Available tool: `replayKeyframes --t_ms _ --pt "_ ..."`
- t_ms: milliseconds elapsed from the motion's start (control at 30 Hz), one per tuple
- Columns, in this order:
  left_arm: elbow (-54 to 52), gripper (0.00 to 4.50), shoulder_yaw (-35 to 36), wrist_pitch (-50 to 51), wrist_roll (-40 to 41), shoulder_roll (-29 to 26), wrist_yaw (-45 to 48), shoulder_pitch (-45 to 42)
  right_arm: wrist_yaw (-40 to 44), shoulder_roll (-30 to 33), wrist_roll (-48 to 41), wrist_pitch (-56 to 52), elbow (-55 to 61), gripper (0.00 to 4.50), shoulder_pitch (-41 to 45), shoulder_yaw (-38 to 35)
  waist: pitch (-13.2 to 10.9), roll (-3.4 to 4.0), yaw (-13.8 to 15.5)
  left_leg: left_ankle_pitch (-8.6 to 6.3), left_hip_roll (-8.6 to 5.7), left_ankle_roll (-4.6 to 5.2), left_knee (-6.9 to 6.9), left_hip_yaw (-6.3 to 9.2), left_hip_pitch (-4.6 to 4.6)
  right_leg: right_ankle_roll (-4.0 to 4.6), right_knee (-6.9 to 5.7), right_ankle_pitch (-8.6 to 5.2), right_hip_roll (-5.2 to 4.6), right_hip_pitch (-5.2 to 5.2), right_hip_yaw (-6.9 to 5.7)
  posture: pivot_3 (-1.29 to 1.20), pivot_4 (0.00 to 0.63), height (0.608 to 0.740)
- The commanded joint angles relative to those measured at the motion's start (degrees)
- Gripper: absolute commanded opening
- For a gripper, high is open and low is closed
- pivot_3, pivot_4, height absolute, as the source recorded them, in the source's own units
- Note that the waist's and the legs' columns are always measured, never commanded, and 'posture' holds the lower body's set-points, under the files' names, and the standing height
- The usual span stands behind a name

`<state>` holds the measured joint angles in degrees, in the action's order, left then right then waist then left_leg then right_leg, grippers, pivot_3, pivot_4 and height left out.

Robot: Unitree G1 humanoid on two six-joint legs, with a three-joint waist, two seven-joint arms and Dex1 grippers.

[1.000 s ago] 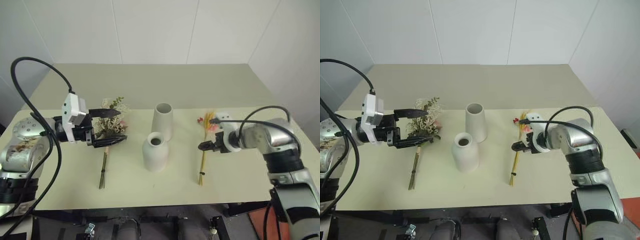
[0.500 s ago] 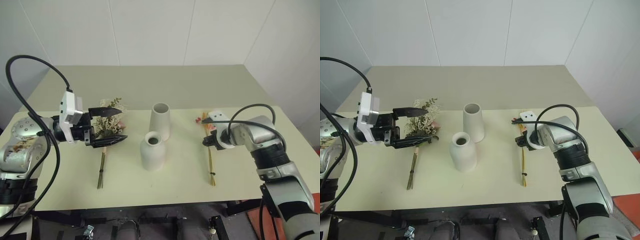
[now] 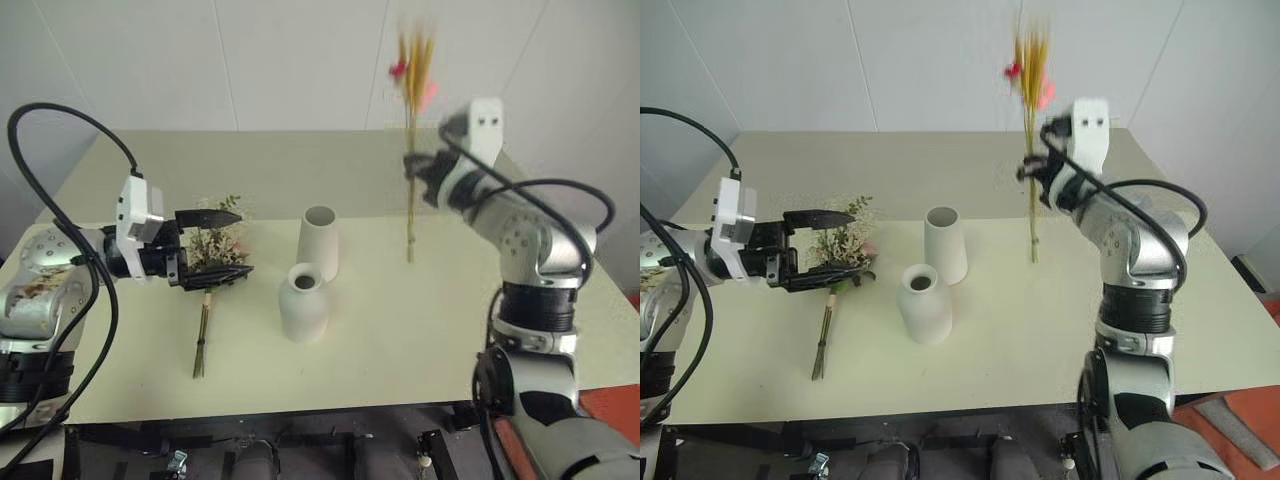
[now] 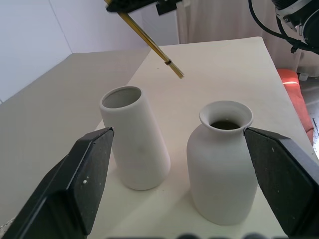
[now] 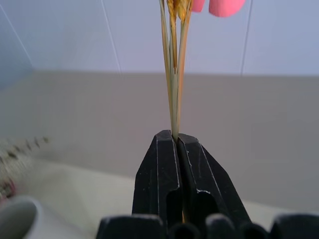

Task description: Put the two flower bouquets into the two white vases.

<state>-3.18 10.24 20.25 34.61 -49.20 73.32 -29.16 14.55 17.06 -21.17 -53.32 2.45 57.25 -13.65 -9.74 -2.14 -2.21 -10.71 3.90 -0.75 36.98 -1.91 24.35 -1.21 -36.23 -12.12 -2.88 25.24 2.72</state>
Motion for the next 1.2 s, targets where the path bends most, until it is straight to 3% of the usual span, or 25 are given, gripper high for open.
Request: replayKeyframes --t_ms 33,333,733,867,1200 --pt "0.2 4.5 1.3 0.2 0.4 -1.2 0.3 -1.1 -0.4 -4.1 -1.1 11.2 -1.7 0.03 4.5 -1.0 0.0 0.01 -0.1 0.0 0.0 0.0 0.0 0.0 0.0 0.05 0.0 0.03 0.0 0.0 0.0 0.0 0.15 0.74" --pt "-1.2 4.5 2.5 0.6 0.6 -1.6 -1.1 0.6 0.3 -11.4 -0.4 25.9 -9.9 0.03 9.3 2.4 0.0 0.03 -0.3 0.0 0.01 0.0 -0.01 0.0 0.0 0.16 -0.02 0.09 0.0 0.01 0.0 0.0 0.15 0.74" --pt "-4.0 4.5 4.0 1.1 0.9 -1.8 -2.7 4.1 1.3 -15.6 0.1 27.9 -13.2 0.03 5.0 7.8 0.0 0.04 -0.3 0.0 0.03 0.0 -0.03 0.0 -0.01 0.18 -0.04 0.09 0.0 0.03 0.0 0.0 0.15 0.74" --pt "-4.6 4.5 4.3 1.2 0.9 -1.8 -3.0 4.9 0.8 -15.8 1.2 28.1 -12.8 1.08 1.8 9.4 0.0 0.04 -0.2 0.0 0.03 0.0 -0.03 0.0 0.01 0.18 -0.03 0.09 0.0 0.02 -0.01 0.0 0.15 0.74" --pt "-6.3 4.5 4.4 1.9 0.8 -2.1 -4.0 7.5 -0.6 -13.7 -0.2 22.2 2.8 4.49 -9.4 10.8 0.0 0.04 -0.2 0.0 0.03 -0.01 -0.04 -0.01 0.01 0.17 -0.01 0.09 -0.02 0.03 -0.01 0.0 0.15 0.74"
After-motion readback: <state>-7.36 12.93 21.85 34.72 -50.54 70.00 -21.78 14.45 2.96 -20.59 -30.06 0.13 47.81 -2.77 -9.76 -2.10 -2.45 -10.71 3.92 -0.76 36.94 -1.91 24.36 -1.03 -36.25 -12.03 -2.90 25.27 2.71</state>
